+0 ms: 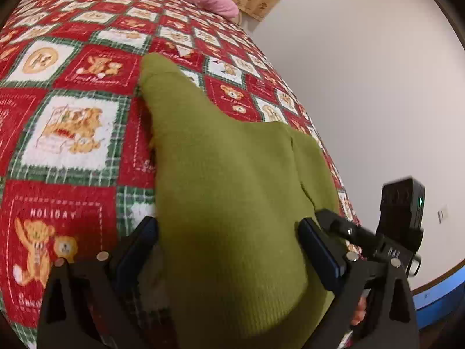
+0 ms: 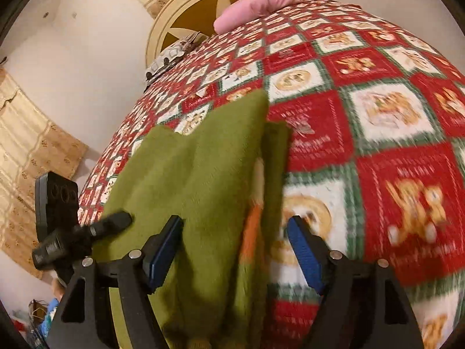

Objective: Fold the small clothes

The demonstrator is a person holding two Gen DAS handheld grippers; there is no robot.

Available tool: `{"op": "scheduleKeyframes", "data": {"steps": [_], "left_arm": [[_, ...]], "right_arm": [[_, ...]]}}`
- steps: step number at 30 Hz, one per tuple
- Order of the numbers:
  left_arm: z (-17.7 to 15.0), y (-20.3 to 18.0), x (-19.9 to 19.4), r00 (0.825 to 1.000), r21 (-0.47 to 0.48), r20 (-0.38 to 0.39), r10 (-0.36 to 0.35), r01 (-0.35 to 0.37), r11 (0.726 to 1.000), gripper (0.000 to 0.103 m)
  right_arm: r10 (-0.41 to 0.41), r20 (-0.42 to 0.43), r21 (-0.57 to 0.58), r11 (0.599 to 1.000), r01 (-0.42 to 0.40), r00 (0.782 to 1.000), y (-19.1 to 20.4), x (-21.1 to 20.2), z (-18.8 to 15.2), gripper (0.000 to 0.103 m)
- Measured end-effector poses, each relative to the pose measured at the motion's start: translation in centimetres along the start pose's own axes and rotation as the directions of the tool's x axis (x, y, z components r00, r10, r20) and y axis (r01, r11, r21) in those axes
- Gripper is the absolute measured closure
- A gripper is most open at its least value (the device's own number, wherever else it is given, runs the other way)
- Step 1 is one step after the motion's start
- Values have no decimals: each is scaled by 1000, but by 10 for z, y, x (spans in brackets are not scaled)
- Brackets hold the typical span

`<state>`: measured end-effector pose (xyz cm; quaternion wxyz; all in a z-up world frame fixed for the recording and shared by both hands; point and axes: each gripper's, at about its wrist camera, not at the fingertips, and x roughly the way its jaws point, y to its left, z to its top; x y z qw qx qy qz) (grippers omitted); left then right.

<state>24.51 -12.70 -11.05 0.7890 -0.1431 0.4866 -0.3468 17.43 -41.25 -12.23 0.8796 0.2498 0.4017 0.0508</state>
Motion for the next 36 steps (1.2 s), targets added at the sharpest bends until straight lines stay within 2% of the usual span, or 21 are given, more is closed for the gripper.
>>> {"op": "scheduleKeyframes", "data": {"steps": [1,2,3,4,6,8,9,11,14,17,21,25,30,33,36], "left_arm": [[2,0,1,1000,0,1,-1,1,1000,5],[3,-1,2,1000,1,6,10,-10,1000,11],[4,-4,4,999,8,13,30,-30,1000,14],[3,-5,3,999,17,18,46,-47,999,19],[2,-12,1,997,41,36,72,-74,996,28],[1,-20,-5,993,61,57,99,-103,993,41],[0,-21,-8,992,73,64,111,-115,991,43],[-2,-33,-16,988,114,81,132,-141,983,50],[-8,-60,-33,982,187,120,148,-169,968,52],[-20,-94,-58,976,259,167,137,-178,949,53],[-45,-140,-93,985,330,165,53,-105,938,53],[-75,-192,-106,990,402,136,-22,-35,915,53],[-105,-240,-83,996,458,67,-59,22,889,53],[-123,-262,-49,999,493,33,-37,16,870,53],[-139,-271,-1,1000,504,-16,-2,10,864,53]], "right_arm": [[2,-11,0,1000,-2,1000,1,5,4,29],[3,-17,-7,1000,-3,1000,2,9,6,28],[-5,-27,-32,999,4,1000,7,13,8,33],[-23,-28,-53,998,22,999,10,15,9,40],[-25,-17,-78,997,23,1000,20,14,6,66],[-57,7,-70,996,58,998,26,9,4,73],[-81,24,-77,994,82,996,31,4,2,75],[-113,74,-93,989,119,991,45,-12,-3,76],[-121,171,-110,984,141,978,71,-49,-14,76],[-154,251,-131,973,191,956,98,-92,-32,77],[-193,342,-106,964,242,919,118,-160,-66,77],[-237,413,-50,958,282,879,125,-235,-103,77],[-340,427,15,929,369,838,103,-294,-139,77],[-400,413,64,909,412,818,74,-308,-155,77],[-471,383,123,879,461,795,30,-306,-167,77]]}}
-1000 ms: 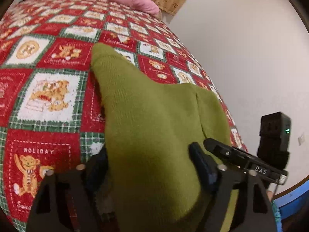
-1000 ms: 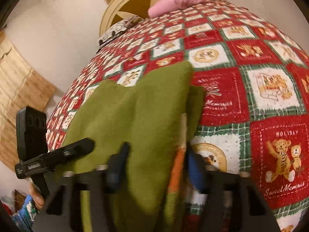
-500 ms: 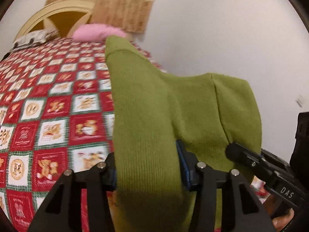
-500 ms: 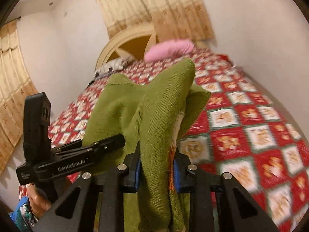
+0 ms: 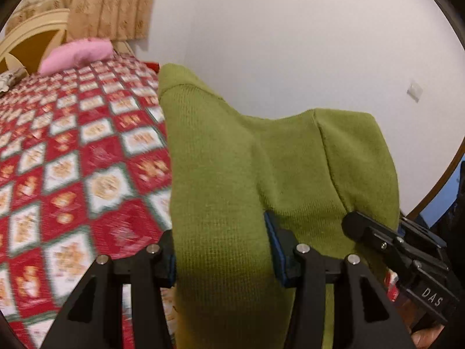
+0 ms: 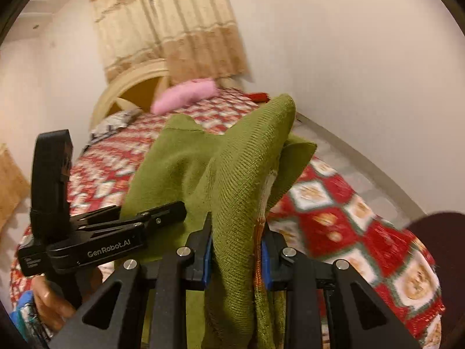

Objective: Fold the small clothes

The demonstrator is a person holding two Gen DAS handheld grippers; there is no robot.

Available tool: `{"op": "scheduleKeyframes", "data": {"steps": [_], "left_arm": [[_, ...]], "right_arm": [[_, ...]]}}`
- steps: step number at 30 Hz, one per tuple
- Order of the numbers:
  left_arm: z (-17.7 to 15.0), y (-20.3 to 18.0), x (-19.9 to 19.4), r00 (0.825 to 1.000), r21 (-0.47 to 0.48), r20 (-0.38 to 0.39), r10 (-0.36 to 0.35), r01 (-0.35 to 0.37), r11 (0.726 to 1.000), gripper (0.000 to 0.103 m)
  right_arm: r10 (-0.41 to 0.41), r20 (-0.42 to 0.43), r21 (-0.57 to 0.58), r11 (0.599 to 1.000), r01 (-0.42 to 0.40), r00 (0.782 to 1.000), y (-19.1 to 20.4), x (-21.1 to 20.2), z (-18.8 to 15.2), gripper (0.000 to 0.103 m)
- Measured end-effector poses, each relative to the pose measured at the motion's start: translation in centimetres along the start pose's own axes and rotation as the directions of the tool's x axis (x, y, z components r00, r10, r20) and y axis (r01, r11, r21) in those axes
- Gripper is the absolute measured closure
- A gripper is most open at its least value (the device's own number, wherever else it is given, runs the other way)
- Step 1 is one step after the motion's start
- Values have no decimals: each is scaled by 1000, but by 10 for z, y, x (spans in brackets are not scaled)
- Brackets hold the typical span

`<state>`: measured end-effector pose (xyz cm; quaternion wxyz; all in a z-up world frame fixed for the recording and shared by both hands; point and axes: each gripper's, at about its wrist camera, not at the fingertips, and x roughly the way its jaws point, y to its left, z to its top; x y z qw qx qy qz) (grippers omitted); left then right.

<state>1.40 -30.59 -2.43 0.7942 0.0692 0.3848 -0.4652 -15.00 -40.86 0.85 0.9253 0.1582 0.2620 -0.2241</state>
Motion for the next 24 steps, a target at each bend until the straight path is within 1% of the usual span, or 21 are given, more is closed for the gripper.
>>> {"op": "scheduleKeyframes", "data": {"steps": [2,3,5,6,9,11,12,13,14,15,16,17,18,20,22,24], "left_arm": [[-5,-5,24,999,1,-38,23,-23,1000,53],[-7,-6,37,997,10,-48,54,-54,999,53],[-9,-9,50,994,19,-49,95,-94,995,52],[-8,-7,52,994,11,-47,103,-103,995,51],[-7,-1,59,992,-6,-49,113,-114,993,46],[-7,3,66,990,-14,-51,134,-135,991,34],[-9,-3,70,987,-17,-52,149,-150,989,29],[-8,-1,76,985,-27,-52,165,-166,986,20],[-7,2,79,983,-41,-61,173,-175,984,13],[-6,5,83,981,-61,-85,175,-181,982,10],[-5,6,84,979,-81,-107,174,-183,980,4],[-2,12,87,977,-111,-139,163,-179,978,0],[-3,11,87,975,-125,-160,153,-174,977,0],[-2,15,87,972,-146,-195,131,-161,976,0],[-3,16,75,973,-137,-197,120,-148,979,0],[-7,10,53,976,-91,-157,153,-169,981,0]], "right_arm": [[-28,-32,25,999,29,999,-20,16,-7,77],[-37,-61,41,998,40,997,-33,31,-13,77],[-58,-95,56,996,64,994,-50,50,-20,77],[-75,-110,60,995,82,991,-58,62,-23,77],[-54,-136,105,992,69,989,-73,79,-29,76],[-48,-158,109,992,66,986,-78,90,-35,75],[-42,-158,112,992,61,987,-82,93,-37,74],[-27,-154,127,991,47,988,-85,94,-37,74],[-17,-155,141,989,39,988,-88,95,-37,73],[-11,-157,152,988,35,988,-91,96,-39,71],[-11,-161,163,986,38,987,-93,98,-40,69],[-14,-166,174,984,43,986,-95,99,-39,62],[-25,-174,184,981,57,984,-96,100,-40,51],[-46,-186,210,974,85,981,-101,101,-39,41],[-31,-177,235,969,73,984,-103,96,-38,41],[-45,-139,252,964,80,989,-98,74,-39,40]]}}
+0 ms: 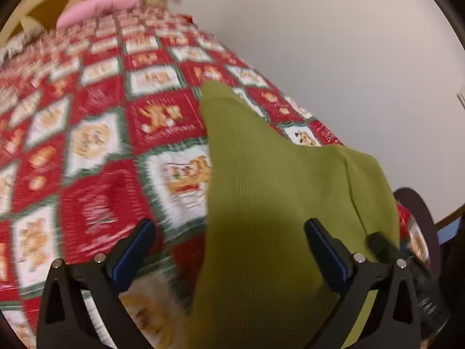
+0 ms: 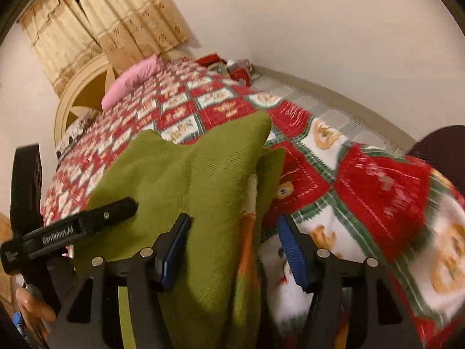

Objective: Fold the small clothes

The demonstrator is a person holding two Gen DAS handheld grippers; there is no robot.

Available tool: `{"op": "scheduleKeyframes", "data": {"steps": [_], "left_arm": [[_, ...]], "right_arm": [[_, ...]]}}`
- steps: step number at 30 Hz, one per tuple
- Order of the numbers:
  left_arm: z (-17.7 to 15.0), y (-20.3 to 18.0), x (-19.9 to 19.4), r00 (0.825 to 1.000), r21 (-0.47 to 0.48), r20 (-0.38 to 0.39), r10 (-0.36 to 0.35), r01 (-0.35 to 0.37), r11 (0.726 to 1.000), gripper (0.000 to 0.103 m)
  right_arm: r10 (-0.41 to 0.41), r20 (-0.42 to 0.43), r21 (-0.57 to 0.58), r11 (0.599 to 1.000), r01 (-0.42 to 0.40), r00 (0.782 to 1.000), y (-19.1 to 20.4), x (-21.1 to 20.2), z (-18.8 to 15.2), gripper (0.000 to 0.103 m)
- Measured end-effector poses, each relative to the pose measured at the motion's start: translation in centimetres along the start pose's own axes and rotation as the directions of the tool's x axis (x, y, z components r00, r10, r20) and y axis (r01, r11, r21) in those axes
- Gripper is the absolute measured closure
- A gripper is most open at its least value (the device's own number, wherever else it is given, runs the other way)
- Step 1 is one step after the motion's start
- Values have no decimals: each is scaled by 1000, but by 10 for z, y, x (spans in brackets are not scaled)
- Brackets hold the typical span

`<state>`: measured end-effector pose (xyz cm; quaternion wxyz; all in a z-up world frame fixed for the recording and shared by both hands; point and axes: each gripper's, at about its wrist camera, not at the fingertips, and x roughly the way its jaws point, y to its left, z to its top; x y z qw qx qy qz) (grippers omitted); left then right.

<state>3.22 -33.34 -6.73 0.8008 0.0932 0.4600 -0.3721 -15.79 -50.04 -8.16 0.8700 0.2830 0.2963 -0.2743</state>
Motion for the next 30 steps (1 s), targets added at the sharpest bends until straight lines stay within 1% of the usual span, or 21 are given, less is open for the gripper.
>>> {"op": "scheduleKeyframes", "data": {"steps": [2,5,7,9,12,13,14,15,17,20,22,25,29,30], "left_arm": [[-11,-5,-26,997,57,68,36,-40,998,0],[-31,-10,-61,987,118,143,71,-89,989,0],[-45,-12,-82,979,151,187,84,-113,982,0],[-60,-12,-103,970,162,223,100,-138,977,0],[-77,-6,-130,964,155,254,82,-125,980,0],[-83,-5,-137,960,154,266,86,-130,979,0],[-92,-5,-147,956,159,281,88,-137,978,0],[-95,-4,-150,953,165,288,90,-142,976,0],[-106,-5,-162,947,173,304,100,-158,972,0],[-116,-4,-177,940,178,329,89,-154,972,0],[-120,-2,-190,932,168,351,87,-154,974,0],[-126,0,-204,920,160,381,91,-162,974,0],[-129,2,-223,890,143,443,109,-190,971,0],[-133,3,-228,884,140,454,108,-190,972,0]], "right_arm": [[-16,55,6,1000,15,998,4,-25,-7,39],[-105,128,-10,994,107,986,15,-64,-23,39],[-144,169,-16,989,149,975,23,-87,-38,39],[-174,198,-27,983,183,965,32,-106,-54,39],[-211,244,-57,971,231,946,50,-134,-77,38],[-226,259,-65,966,251,939,57,-143,-85,37],[-239,276,-67,961,267,931,64,-153,-92,32],[-242,290,-64,960,271,926,69,-160,-96,27],[-238,311,-66,960,271,920,81,-174,-102,27],[-229,356,-74,960,272,906,100,-197,-110,27],[-226,379,-64,961,270,897,113,-209,-112,27],[-210,403,-51,967,251,891,124,-225,-117,27],[-215,425,-57,963,263,879,135,-240,-123,26],[-215,433,-55,963,263,875,136,-244,-124,26]]}}
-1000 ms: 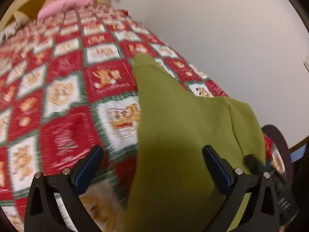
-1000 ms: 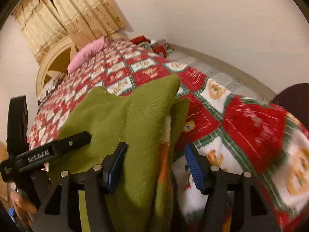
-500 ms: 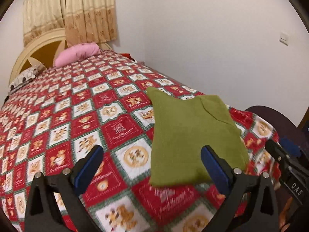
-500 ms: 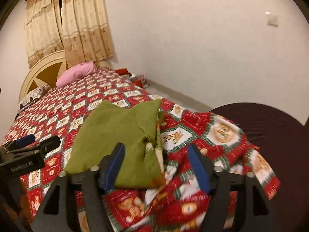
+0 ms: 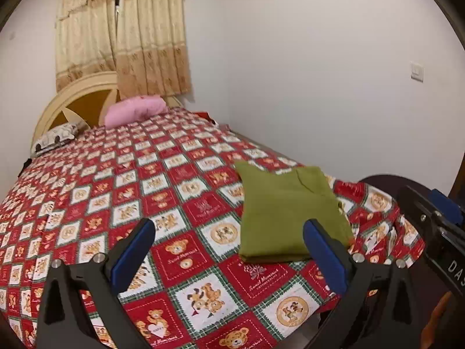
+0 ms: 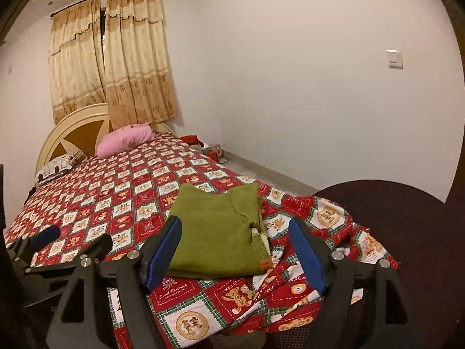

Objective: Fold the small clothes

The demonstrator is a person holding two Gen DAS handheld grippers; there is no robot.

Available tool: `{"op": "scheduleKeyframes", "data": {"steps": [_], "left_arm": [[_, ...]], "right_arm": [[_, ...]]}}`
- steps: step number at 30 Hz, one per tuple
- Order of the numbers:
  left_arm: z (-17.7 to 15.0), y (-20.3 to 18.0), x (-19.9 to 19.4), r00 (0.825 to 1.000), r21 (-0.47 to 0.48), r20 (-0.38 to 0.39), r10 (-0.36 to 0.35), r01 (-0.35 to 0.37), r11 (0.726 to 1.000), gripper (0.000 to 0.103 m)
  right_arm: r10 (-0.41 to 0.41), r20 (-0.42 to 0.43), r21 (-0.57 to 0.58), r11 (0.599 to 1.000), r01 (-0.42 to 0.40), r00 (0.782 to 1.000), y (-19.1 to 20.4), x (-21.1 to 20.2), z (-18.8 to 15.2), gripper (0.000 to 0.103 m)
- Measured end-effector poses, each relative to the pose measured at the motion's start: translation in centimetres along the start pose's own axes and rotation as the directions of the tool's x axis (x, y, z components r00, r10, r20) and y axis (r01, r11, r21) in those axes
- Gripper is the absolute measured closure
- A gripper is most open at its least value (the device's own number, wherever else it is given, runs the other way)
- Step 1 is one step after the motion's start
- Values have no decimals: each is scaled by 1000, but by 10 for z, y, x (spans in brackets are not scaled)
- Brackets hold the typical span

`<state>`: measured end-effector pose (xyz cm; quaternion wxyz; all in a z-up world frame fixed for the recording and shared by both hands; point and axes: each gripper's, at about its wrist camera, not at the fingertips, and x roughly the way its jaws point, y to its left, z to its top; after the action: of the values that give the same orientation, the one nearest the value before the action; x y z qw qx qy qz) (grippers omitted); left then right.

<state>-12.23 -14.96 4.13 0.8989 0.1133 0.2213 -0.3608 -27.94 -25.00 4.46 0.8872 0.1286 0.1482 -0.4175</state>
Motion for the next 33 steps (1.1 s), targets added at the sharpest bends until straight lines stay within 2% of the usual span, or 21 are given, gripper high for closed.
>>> {"op": "scheduleKeyframes", "data": {"steps": [8,13,24,27,33], "left_arm": [[4,2,-25,995,4,95,42,-42,999,0],[4,1,-33,991,16,125,53,-56,998,0],[5,1,-39,990,11,133,50,-52,999,0],[5,0,-39,989,12,131,68,-70,997,0],[6,2,-36,985,-8,118,128,-128,992,0]], "right_arm": [[-34,80,39,999,31,996,-7,-22,8,26],[-39,99,25,999,37,994,-4,-27,10,26],[-63,147,-2,998,64,987,-3,-46,9,24],[-86,172,-33,995,93,981,0,-50,8,18],[-103,188,-53,992,114,977,2,-53,7,17]]}}
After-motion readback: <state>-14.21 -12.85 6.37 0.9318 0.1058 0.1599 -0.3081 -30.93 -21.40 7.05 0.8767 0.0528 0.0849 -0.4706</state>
